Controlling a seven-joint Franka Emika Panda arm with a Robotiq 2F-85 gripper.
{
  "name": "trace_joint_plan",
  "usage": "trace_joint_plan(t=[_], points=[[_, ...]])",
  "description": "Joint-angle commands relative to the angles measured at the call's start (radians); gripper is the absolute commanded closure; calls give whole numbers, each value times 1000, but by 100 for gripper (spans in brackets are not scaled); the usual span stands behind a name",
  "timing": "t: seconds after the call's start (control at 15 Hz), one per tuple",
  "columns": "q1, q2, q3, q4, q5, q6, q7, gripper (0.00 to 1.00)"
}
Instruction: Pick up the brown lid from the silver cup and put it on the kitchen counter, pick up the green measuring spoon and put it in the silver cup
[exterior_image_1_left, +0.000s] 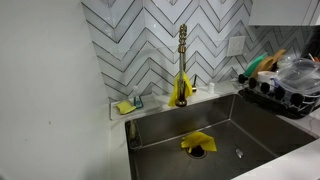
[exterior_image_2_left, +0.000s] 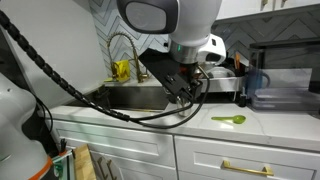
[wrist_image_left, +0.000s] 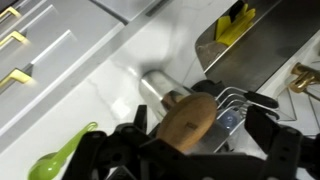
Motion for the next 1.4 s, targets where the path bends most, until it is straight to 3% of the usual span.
trace_joint_plan(t=[0.0, 0.47, 0.87, 1.33], points=[[-52, 95, -5, 31, 10, 48, -34, 0], [-120, 245, 7, 147, 209, -112, -90, 0], [-173, 370, 36, 258, 341, -286, -71, 0], [-220, 506, 79, 347, 498, -413, -57, 0]])
